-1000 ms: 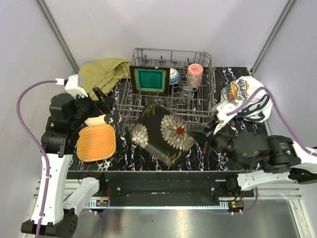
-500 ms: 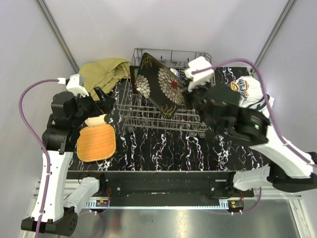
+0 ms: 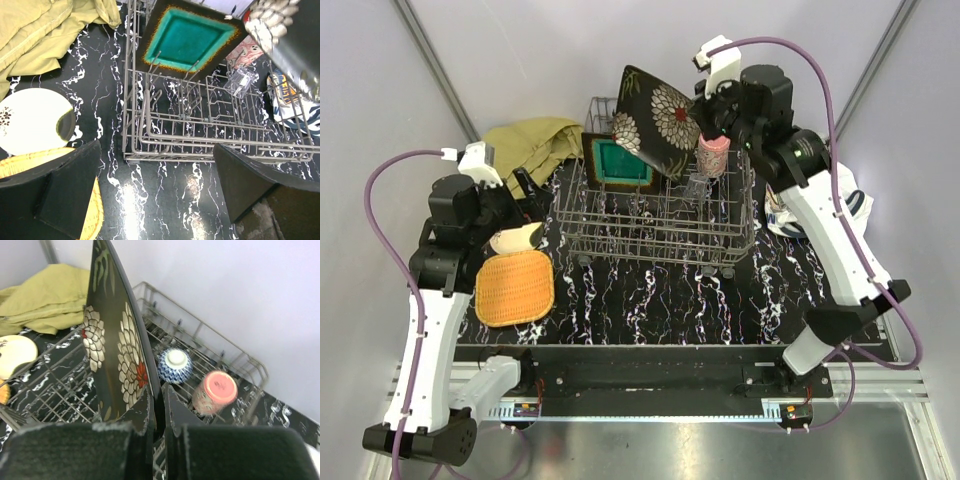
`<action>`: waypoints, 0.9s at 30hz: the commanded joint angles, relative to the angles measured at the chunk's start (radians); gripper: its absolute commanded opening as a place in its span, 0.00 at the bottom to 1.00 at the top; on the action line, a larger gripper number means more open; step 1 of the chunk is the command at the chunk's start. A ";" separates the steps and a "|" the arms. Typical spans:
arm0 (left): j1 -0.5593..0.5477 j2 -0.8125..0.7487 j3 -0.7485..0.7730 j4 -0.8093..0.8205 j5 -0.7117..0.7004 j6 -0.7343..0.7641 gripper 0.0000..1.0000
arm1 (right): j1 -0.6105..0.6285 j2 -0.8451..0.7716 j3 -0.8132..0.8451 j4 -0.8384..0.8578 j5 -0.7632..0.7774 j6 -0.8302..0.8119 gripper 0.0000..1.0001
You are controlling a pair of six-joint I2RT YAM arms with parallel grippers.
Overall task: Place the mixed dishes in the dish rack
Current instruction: Insert the plate into the dish rack
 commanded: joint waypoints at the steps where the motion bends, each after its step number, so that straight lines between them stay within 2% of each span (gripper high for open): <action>1: 0.005 0.015 0.044 0.070 -0.028 0.026 0.99 | -0.060 0.021 0.104 0.254 -0.329 -0.030 0.00; 6: 0.009 0.054 0.058 0.077 -0.034 0.041 0.99 | -0.119 0.045 0.043 0.396 -0.526 -0.082 0.00; 11: 0.011 0.077 0.067 0.078 -0.056 0.056 0.99 | -0.183 0.059 -0.068 0.593 -0.599 -0.105 0.00; 13: 0.011 0.081 0.075 0.080 -0.050 0.056 0.99 | -0.200 0.059 -0.114 0.642 -0.701 -0.128 0.00; 14: 0.011 0.084 0.079 0.080 -0.048 0.056 0.99 | -0.202 0.051 -0.151 0.771 -0.718 -0.131 0.00; 15: 0.011 0.087 0.088 0.080 -0.045 0.058 0.99 | -0.208 0.051 -0.221 0.824 -0.737 -0.141 0.00; 17: 0.014 0.097 0.096 0.077 -0.051 0.062 0.99 | -0.221 0.071 -0.252 0.893 -0.763 -0.150 0.00; 21: 0.015 0.112 0.110 0.072 -0.059 0.067 0.99 | -0.254 0.126 -0.249 0.930 -0.866 -0.171 0.00; 25: 0.020 0.127 0.101 0.086 -0.065 0.067 0.99 | -0.271 0.175 -0.254 0.969 -0.883 -0.211 0.00; 27: 0.025 0.138 0.101 0.089 -0.062 0.067 0.99 | -0.280 0.209 -0.243 0.972 -0.964 -0.233 0.00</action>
